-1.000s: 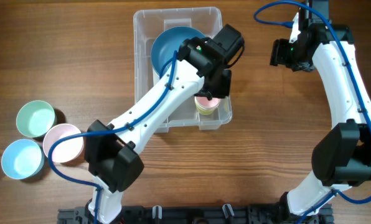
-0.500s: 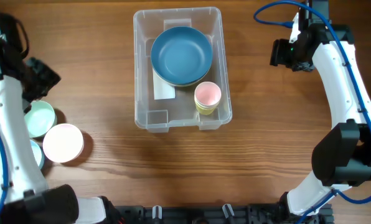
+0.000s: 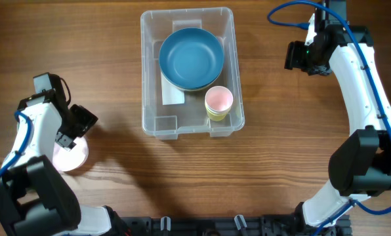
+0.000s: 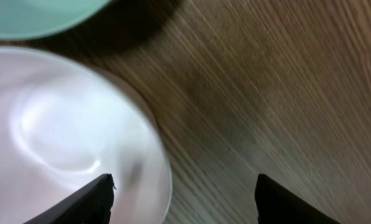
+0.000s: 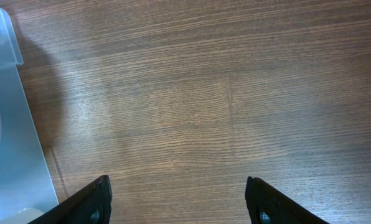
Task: Pack container
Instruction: 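Stack the pink cup onto the cups in the bin with the left gripper, then carry the pink bowl into the bin's front left with the left gripper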
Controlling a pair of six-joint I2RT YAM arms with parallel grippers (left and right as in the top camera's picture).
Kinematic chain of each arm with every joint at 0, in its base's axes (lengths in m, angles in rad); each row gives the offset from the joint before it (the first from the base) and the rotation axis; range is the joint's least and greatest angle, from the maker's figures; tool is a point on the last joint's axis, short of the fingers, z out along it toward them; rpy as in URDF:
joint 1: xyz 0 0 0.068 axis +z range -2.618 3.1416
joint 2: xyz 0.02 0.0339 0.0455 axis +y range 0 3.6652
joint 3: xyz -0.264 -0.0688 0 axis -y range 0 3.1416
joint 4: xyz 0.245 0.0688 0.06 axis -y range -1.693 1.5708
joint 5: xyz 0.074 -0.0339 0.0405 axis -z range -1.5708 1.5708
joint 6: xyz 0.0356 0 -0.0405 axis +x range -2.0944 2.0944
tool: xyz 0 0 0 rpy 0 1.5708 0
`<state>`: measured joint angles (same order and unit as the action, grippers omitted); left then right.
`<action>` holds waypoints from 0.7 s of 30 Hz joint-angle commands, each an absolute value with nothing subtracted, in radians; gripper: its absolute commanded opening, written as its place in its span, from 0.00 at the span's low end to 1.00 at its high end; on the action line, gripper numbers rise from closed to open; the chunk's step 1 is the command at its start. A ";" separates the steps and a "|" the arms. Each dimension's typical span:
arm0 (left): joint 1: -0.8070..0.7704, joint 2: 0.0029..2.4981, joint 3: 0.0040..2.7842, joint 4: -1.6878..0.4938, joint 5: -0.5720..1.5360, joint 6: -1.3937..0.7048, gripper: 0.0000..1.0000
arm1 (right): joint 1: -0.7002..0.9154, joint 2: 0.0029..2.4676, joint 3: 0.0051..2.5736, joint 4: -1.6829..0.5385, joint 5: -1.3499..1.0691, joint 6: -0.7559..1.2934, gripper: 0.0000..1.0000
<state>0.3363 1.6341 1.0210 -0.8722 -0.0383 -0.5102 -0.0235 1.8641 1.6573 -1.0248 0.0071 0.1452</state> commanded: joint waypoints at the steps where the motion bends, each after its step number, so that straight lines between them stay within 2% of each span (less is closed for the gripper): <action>1: 0.333 1.707 1.014 -0.843 -0.065 -0.503 0.70 | -0.024 1.877 1.660 -1.026 -0.001 0.159 0.70; 4: 0.333 1.768 1.014 -0.829 -0.065 -0.503 0.64 | -0.024 1.877 1.660 -1.026 -0.001 0.159 0.70; 5: 0.333 1.777 1.014 -0.829 -0.064 -0.503 0.57 | -0.024 1.877 1.660 -1.026 -0.001 0.159 0.70; 8: 0.332 1.774 1.017 -0.830 -0.064 -0.503 0.25 | -0.024 1.877 1.660 -1.026 -0.001 0.159 0.70; 9: 0.327 1.773 1.024 -0.830 -0.064 -0.503 0.09 | -0.024 1.877 1.660 -1.025 -0.001 0.159 0.70; 10: 0.323 1.773 1.029 -0.831 -0.064 -0.503 0.05 | -0.024 1.877 1.660 -1.025 -0.001 0.159 0.70; 16: 0.176 1.741 1.263 -1.022 -0.065 -0.502 0.04 | -0.024 1.877 1.660 -1.026 -0.001 0.159 0.70; 21: -0.032 1.648 1.678 -1.256 -0.065 -0.502 0.04 | -0.024 1.877 1.660 -1.023 -0.001 0.159 0.70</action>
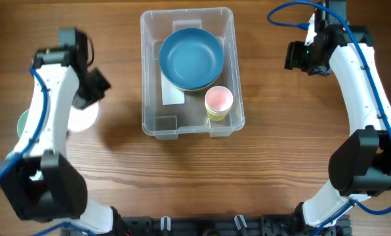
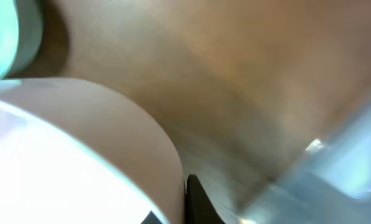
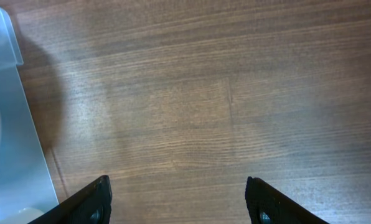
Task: Pack container
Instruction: 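Carry the pink bowl into the bin's front left with the left gripper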
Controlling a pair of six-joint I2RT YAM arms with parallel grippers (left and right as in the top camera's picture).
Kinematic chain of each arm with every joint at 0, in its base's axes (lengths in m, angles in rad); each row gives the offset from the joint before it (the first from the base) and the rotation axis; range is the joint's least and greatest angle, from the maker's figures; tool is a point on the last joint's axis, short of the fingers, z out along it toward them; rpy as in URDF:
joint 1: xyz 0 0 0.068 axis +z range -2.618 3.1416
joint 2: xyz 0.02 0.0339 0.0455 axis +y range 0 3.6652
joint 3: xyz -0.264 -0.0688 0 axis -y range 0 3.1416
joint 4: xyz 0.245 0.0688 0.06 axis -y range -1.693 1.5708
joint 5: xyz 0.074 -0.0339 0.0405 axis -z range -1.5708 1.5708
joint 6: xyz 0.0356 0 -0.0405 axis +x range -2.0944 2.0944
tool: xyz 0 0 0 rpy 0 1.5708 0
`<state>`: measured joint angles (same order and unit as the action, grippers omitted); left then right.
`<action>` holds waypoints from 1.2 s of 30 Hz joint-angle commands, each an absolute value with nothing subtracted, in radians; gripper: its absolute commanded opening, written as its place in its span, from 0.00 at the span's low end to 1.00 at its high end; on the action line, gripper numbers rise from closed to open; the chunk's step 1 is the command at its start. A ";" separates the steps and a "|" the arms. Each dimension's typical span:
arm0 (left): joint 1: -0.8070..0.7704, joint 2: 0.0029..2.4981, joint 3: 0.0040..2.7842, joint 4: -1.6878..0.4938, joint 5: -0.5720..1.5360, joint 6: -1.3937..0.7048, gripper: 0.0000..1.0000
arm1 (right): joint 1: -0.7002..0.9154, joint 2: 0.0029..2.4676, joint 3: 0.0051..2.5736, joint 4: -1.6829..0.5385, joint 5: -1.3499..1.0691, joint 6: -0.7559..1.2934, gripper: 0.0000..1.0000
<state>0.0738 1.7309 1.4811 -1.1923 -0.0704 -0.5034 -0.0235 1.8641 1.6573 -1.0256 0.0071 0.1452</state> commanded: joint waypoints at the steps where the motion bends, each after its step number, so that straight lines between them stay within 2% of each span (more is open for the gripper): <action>1: -0.079 1.640 1.736 -1.275 -0.065 -0.502 0.04 | -0.024 1.877 1.660 -1.022 -0.001 0.159 0.70; 3: -0.213 1.631 1.822 -1.287 -0.065 -0.502 0.04 | -0.024 1.877 1.660 -1.022 -0.001 0.159 0.70; 8: -0.557 1.698 1.818 -1.285 -0.065 -0.505 0.04 | -0.024 1.877 1.660 -1.022 -0.001 0.159 0.70; 12: -0.662 1.829 1.800 -1.285 -0.064 -0.511 0.04 | -0.024 1.877 1.660 -1.023 -0.001 0.159 0.70; 18: -0.630 2.012 1.800 -1.303 -0.065 -0.537 0.04 | -0.024 1.877 1.660 -1.026 -0.001 0.157 0.70; 22: -0.551 2.014 1.794 -1.303 -0.064 -0.559 0.04 | -0.024 1.877 1.660 -1.025 -0.001 0.157 0.70; 29: -0.548 2.014 1.702 -1.237 0.004 -0.559 0.04 | -0.024 1.877 1.660 -1.025 -0.001 0.157 0.70; 30: -0.548 2.014 1.702 -1.234 0.004 -0.559 0.08 | -0.024 1.877 1.660 -1.025 -0.001 0.157 0.70; 31: -0.548 2.014 1.702 -1.234 0.004 -0.559 0.16 | -0.024 1.877 1.660 -1.025 -0.001 0.157 0.70; 32: -0.549 2.014 1.702 -1.234 0.004 -0.559 0.35 | -0.024 1.877 1.660 -1.025 -0.001 0.157 0.70; 33: -0.549 2.008 1.709 -1.240 0.004 -0.557 0.41 | -0.024 1.877 1.660 -1.025 -0.001 0.157 0.70; 36: -0.523 1.950 1.806 -1.284 -0.001 -0.523 0.43 | -0.024 1.877 1.660 -1.025 -0.001 0.157 0.70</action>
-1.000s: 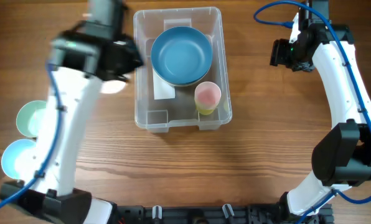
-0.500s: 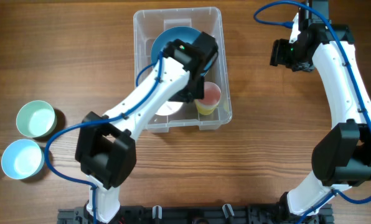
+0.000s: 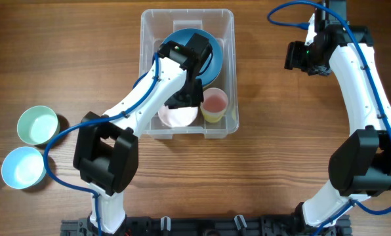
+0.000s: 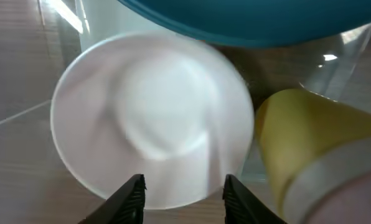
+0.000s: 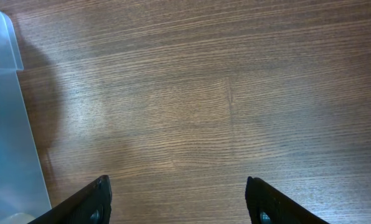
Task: Pack container
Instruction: 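Carry the pink bowl into the bin's front left with the left gripper, then grasp the mint bowl and place it into the pink bowl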
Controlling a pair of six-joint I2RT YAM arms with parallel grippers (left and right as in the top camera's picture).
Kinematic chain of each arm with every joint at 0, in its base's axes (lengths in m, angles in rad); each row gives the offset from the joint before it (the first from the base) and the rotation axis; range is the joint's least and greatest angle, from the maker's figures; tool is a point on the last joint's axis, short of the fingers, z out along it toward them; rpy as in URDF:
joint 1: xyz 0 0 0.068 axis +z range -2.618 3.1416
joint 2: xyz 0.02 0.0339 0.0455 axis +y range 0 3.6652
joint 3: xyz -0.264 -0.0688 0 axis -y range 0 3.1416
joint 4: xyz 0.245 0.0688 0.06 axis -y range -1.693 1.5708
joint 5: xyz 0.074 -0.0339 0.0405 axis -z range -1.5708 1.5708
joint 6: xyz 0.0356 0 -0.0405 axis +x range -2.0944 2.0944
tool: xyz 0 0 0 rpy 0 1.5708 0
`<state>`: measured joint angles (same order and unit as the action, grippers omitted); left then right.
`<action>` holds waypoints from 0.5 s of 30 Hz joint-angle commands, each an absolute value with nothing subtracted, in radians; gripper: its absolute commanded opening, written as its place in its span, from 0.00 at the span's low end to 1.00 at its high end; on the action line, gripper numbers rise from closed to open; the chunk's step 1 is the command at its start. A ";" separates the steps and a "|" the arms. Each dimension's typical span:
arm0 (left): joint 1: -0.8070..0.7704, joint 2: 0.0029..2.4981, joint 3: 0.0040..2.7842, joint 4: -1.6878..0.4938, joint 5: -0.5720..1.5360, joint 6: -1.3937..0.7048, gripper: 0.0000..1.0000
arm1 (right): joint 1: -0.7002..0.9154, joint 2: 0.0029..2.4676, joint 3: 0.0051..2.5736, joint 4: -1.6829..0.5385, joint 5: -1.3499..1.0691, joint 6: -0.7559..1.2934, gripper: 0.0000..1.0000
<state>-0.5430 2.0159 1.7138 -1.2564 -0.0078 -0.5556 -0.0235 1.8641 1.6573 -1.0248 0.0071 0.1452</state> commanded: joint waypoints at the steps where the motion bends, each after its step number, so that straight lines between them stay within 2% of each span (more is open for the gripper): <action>1: -0.497 1.910 1.868 -1.325 -0.050 -0.521 0.43 | -0.024 1.877 1.660 -1.026 -0.001 0.157 0.70; 4: -0.365 1.763 1.965 -1.385 -0.210 -0.521 0.55 | -0.024 1.877 1.660 -1.025 -0.001 0.157 0.70; 7: -0.084 1.658 1.964 -1.417 -0.234 -0.521 0.60 | -0.024 1.877 1.660 -1.024 -0.001 0.157 0.70; 10: 0.131 1.692 1.934 -1.422 -0.225 -0.522 0.64 | -0.024 1.877 1.660 -1.024 -0.001 0.157 0.70; 15: 0.308 1.820 1.791 -1.357 -0.212 -0.529 0.66 | -0.024 1.877 1.660 -1.027 -0.001 0.157 0.70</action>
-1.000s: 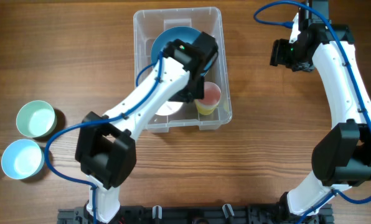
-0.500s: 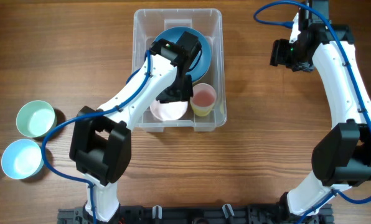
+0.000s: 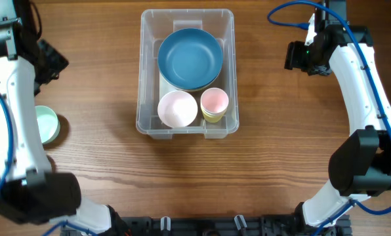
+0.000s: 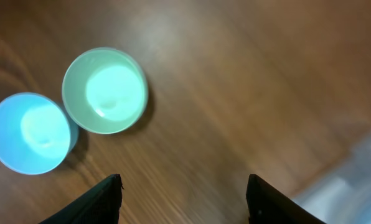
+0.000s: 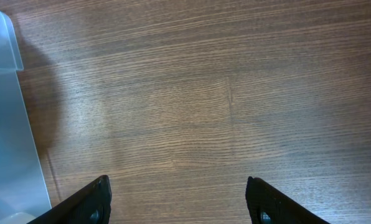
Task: Pack container
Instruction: 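Grasp the mint bowl and place it into the pink bowl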
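The clear plastic container (image 3: 143,72) stands at the table's far middle. Inside lie a large blue bowl (image 3: 189,58), a pale pink bowl (image 3: 177,109) at the front left and a pink-and-yellow cup (image 3: 214,103) beside it. My left gripper (image 3: 54,62) hangs open at the far left, holding nothing (image 4: 182,199). Below it on the wood sit a green bowl (image 4: 104,91) and a light blue bowl (image 4: 30,132). My right gripper (image 5: 179,202) is open over bare wood, to the right of the container (image 5: 11,124).
In the overhead view the green bowl (image 3: 46,124) peeks out beside my left arm, which hides the light blue bowl. A blurred corner of the container (image 4: 360,174) shows at the right of the left wrist view.
My left gripper was open just above the pink bowl inside the container; now it is at the table's far left, above the green and light blue bowls. The pink bowl stays in the container.
My left gripper stood open at the pink bowl on the table's front left. Then it had the bowl left of the container. Then the bowl lay in the container with the gripper open above it. Now that arm is far left. The right arm never moved.
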Controlling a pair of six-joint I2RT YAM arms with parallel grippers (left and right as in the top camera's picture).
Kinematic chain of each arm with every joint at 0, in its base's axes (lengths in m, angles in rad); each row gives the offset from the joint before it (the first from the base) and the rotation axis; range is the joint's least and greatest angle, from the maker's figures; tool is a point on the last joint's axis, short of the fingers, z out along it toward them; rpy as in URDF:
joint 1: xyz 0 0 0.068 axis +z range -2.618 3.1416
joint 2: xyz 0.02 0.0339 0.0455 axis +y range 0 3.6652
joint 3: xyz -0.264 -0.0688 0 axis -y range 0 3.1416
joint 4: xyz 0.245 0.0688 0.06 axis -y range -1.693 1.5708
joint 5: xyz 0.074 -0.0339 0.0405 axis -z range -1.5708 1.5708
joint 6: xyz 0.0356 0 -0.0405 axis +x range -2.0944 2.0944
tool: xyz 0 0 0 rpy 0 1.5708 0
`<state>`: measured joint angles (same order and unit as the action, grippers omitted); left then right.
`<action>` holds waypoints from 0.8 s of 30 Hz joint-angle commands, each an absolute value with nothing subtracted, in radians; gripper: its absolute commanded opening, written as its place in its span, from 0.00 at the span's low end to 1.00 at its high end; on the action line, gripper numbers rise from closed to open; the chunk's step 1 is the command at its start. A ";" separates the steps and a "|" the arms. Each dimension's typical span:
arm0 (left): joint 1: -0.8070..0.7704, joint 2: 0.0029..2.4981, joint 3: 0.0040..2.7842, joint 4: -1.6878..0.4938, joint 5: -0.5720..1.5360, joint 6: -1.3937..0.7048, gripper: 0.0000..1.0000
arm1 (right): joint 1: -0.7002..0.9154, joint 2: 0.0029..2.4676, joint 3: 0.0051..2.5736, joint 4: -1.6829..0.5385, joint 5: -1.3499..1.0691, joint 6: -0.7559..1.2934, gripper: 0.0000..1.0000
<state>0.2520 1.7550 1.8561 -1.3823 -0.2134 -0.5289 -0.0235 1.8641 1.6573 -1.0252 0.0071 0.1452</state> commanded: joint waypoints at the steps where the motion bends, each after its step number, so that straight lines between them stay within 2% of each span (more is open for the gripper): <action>1: 0.340 1.863 1.755 -1.326 -0.206 -0.529 0.66 | -0.024 1.877 1.660 -1.027 -0.001 0.157 0.70; 9: 0.439 2.148 1.692 -1.213 -0.188 -0.528 0.66 | -0.024 1.877 1.660 -1.032 -0.001 0.157 0.70; 11: 0.439 2.192 1.692 -1.199 -0.175 -0.526 0.58 | -0.024 1.877 1.660 -1.032 -0.001 0.157 0.70; 12: 0.439 2.209 1.692 -1.192 -0.164 -0.524 0.45 | -0.024 1.877 1.660 -1.033 -0.001 0.156 0.70; 13: 0.438 2.213 1.692 -1.187 -0.155 -0.524 0.37 | -0.024 1.877 1.660 -1.033 -0.001 0.156 0.70; 16: 0.438 2.213 1.692 -1.180 -0.141 -0.524 0.20 | -0.024 1.877 1.660 -1.034 -0.001 0.156 0.70; 17: 0.435 2.212 1.692 -1.181 -0.138 -0.524 0.06 | -0.024 1.877 1.660 -1.034 -0.001 0.156 0.70; 21: 0.398 2.200 1.699 -1.186 -0.102 -0.476 0.04 | -0.024 1.877 1.660 -1.034 -0.001 0.156 0.70; 24: 0.325 2.096 1.755 -1.243 -0.039 -0.475 0.04 | -0.024 1.877 1.660 -1.033 -0.001 0.156 0.70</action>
